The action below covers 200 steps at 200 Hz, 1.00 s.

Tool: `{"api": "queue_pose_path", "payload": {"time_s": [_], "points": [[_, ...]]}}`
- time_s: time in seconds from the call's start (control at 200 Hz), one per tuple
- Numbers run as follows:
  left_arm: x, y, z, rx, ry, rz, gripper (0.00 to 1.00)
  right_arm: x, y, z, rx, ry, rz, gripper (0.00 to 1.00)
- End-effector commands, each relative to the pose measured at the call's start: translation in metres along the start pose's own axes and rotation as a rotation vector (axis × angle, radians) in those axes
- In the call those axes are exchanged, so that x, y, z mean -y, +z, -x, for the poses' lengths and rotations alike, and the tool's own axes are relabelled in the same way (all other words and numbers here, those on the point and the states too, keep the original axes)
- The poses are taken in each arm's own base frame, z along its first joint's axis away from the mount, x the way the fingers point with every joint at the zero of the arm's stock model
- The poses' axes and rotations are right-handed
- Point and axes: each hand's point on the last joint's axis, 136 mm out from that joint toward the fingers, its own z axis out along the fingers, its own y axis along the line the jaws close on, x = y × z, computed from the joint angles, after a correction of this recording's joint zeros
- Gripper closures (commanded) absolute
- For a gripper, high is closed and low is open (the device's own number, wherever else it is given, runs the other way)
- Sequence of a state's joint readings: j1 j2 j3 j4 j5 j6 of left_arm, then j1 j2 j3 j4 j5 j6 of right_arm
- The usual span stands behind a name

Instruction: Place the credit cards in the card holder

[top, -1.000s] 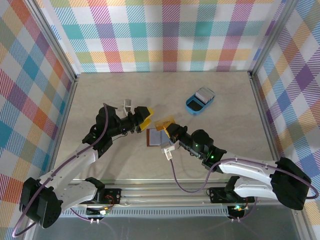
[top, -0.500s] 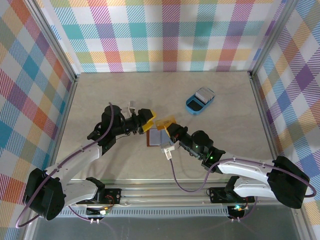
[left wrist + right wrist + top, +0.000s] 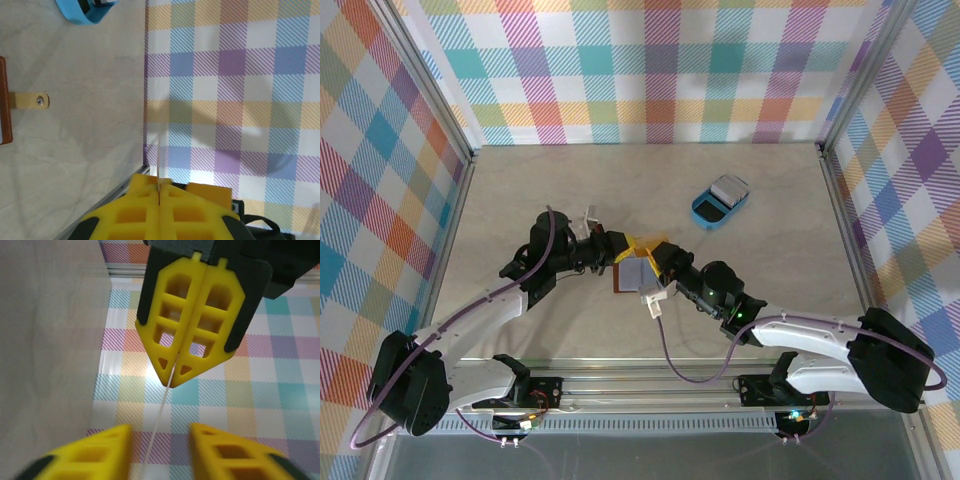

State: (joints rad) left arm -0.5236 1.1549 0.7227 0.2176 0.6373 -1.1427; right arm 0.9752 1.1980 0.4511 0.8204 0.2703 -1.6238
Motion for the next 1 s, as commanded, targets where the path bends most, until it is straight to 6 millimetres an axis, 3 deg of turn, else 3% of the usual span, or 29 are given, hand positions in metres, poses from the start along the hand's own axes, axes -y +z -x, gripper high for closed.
{"api": "queue_pose_path", "payload": {"time_s": [0.0,0.125,0.28,0.395,0.525,0.65,0.805,0.995], "points": [[0.022,-0.002,0.006,0.033,0.06,-0.067,1.0,0.027,0.002,-0.007,-0.049,0.14,-0.091,0.44],[0.028,-0.009,0.013,0.097,0.118,-0.065,1.0,0.045,-0.014,-0.011,-0.068,0.524,-0.121,0.36],[0.032,-0.018,0.026,0.198,0.163,-0.079,1.0,0.049,-0.038,-0.01,-0.06,1.228,-0.005,0.35],[0.036,-0.021,0.031,0.227,0.204,-0.076,1.0,0.035,-0.048,-0.007,-0.135,1.692,0.085,0.36],[0.037,-0.021,0.032,0.23,0.236,-0.06,1.0,0.016,-0.05,0.0,-0.22,2.098,0.156,0.36],[0.035,-0.021,0.034,0.245,0.237,-0.064,1.0,0.018,-0.041,0.016,-0.141,2.35,0.203,0.36],[0.036,-0.021,0.037,0.263,0.243,-0.068,1.0,0.026,-0.03,0.027,-0.121,2.404,0.281,0.36],[0.033,-0.02,0.038,0.273,0.228,-0.08,1.0,0.01,-0.021,0.017,-0.178,2.627,0.31,0.37]]}}
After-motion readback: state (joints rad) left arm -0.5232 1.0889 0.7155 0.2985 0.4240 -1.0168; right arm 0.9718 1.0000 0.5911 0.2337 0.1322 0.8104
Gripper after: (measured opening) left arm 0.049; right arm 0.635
